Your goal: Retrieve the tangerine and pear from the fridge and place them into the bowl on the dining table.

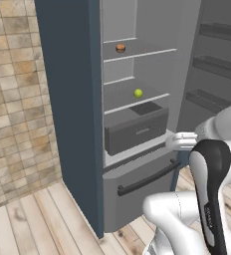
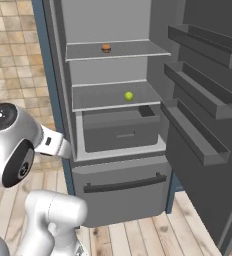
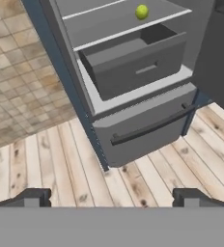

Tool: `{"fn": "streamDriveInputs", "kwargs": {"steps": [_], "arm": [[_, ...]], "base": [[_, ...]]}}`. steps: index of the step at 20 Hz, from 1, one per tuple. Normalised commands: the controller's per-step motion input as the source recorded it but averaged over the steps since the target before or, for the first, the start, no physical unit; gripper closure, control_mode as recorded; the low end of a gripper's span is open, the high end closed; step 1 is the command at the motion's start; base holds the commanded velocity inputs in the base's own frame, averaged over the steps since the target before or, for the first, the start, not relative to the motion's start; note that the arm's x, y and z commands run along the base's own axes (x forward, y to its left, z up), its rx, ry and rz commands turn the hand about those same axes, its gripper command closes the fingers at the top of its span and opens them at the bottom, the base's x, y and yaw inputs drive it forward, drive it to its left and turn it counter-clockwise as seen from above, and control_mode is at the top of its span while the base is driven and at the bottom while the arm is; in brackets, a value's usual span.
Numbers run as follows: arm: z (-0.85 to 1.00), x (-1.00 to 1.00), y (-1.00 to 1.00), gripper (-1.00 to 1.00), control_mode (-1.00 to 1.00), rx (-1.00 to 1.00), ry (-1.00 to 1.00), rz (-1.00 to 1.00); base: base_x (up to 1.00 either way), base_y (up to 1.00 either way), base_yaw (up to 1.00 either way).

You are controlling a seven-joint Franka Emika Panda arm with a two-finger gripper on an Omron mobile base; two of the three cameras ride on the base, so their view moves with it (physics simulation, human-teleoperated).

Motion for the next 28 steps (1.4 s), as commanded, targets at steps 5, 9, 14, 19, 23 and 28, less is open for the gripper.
{"fn": "streamDriveInputs", "kwargs": {"steps": [5,9,14,19,23,28], "arm": [[-0.01,-0.17,0.0,-1.0,-1.0,0.0,-0.15,-0.11],[-0.03,-0.19,0.0,-1.0,-1.0,0.0,-0.13,-0.13],[-0.01,-0.28,0.0,-1.0,-1.0,0.0,-0.15,-0.14],[0.0,-0.34,-0.13,-1.0,-1.0,0.0,-0.11,-0.07],[0.0,-0.3,-0.28,-1.0,-1.0,0.02,-0.05,0.0],[-0.04,-0.17,-0.17,-1.0,1.0,0.02,-0.02,0.0]], "base": [[0.0,0.0,0.0],[0.0,0.0,0.0],[0.0,0.0,0.0],[0.0,0.0,0.0],[0.0,0.0,0.0],[-0.02,-0.02,0.0]]}}
